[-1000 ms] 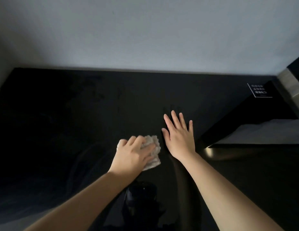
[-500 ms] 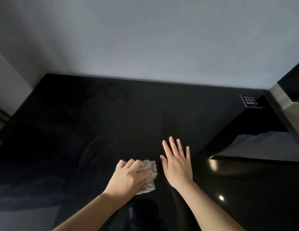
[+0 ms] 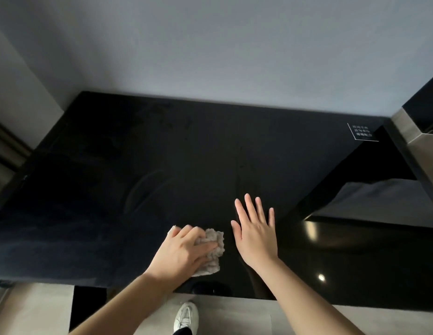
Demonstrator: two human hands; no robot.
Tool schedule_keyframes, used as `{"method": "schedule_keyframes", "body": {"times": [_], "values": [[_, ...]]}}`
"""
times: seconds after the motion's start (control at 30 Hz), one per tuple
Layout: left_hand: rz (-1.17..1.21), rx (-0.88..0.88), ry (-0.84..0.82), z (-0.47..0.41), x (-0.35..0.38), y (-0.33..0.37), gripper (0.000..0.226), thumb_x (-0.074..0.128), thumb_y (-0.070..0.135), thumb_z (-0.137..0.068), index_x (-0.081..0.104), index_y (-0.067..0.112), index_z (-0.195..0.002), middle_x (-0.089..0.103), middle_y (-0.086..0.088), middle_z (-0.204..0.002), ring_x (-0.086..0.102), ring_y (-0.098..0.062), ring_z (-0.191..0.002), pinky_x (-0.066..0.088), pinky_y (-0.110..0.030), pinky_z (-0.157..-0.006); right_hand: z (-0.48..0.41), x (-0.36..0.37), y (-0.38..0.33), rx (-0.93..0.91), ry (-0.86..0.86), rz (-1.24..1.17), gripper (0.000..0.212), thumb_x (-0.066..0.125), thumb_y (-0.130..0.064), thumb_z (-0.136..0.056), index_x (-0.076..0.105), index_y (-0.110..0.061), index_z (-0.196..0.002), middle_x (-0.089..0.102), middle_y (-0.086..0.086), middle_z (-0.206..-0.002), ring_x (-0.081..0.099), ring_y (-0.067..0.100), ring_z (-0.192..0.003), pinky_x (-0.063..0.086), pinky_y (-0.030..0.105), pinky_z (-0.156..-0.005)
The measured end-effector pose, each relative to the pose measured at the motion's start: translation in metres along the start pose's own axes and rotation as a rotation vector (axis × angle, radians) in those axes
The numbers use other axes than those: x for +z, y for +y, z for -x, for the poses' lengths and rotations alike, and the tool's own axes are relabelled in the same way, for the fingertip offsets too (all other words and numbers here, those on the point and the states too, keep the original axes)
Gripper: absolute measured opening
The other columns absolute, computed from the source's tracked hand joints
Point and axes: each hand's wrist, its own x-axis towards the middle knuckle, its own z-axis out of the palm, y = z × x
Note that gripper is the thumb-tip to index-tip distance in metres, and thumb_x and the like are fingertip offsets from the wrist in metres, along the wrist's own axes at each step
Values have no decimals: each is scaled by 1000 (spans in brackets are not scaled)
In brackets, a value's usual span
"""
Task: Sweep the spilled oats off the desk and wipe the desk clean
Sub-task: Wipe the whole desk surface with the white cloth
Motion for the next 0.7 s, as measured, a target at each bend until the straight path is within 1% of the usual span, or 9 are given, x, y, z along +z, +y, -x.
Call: {"method": "schedule_keyframes", "body": {"times": [0.03,0.1,0.17,0.2,0.37,0.47,0.57,0.63,0.7], "values": [[-16,-15,-11,-8,-1,-4,28,47,40,-87,64,39,-110,55,4,-99,55,-18,-80,46,-36,-67,3,0,0,-1,0,-2,60,18,-48,-96,36,-24,-148,33,5,-156,30,30,-143,28,56,-112],[-43,-169,-1,-28,-5,-7,33,41,43,-88,66,40,-110,56,3,-97,55,-20,-79,45,-37,-65,7,1,-1,1,-3,-8,60,18,-47,-96,37,-24,-148,33,5,-156,30,30,-144,28,56,-112],[-54,-327,38,-34,-6,2,38,36,44,-88,67,39,-109,56,4,-96,55,-21,-80,45,-39,-68,10,1,-2,8,0,-6,62,15,-48,-95,36,-24,-148,31,5,-157,28,30,-144,25,56,-113],[-33,-338,42,-28,-5,12,39,35,44,-89,68,38,-108,57,4,-96,55,-21,-81,45,-40,-70,12,1,-3,7,1,-9,63,14,-48,-95,35,-24,-149,30,5,-157,26,30,-145,23,55,-113],[55,-101,-7,31,-4,40,29,48,42,-89,66,36,-111,54,6,-99,50,-16,-85,40,-38,-85,27,2,-7,9,-22,-18,62,11,-48,-96,31,-25,-151,26,5,-159,22,30,-147,19,55,-115],[9,-38,-17,43,-8,18,30,49,44,-88,68,35,-109,56,4,-102,53,-17,-87,41,-37,-81,39,3,-10,1,-29,-14,61,14,-49,-97,33,-25,-150,29,5,-158,25,30,-145,21,56,-114],[-37,-116,-14,39,-18,-2,33,46,43,-88,66,36,-113,55,3,-103,54,-19,-86,43,-35,-74,46,4,-9,-6,-29,-2,60,17,-49,-97,34,-25,-149,30,5,-157,27,30,-144,22,55,-113],[-24,-211,30,41,-18,5,33,46,41,-87,66,36,-113,55,4,-102,54,-20,-86,42,-38,-78,46,3,-10,-5,-20,-4,59,17,-48,-97,36,-25,-149,32,5,-156,29,30,-144,23,55,-113],[-21,-184,38,52,-12,20,32,48,41,-88,67,35,-114,57,4,-101,54,-20,-86,40,-39,-82,46,2,-11,-7,-16,-7,59,18,-48,-97,38,-24,-148,33,6,-156,31,31,-143,25,57,-112]]}}
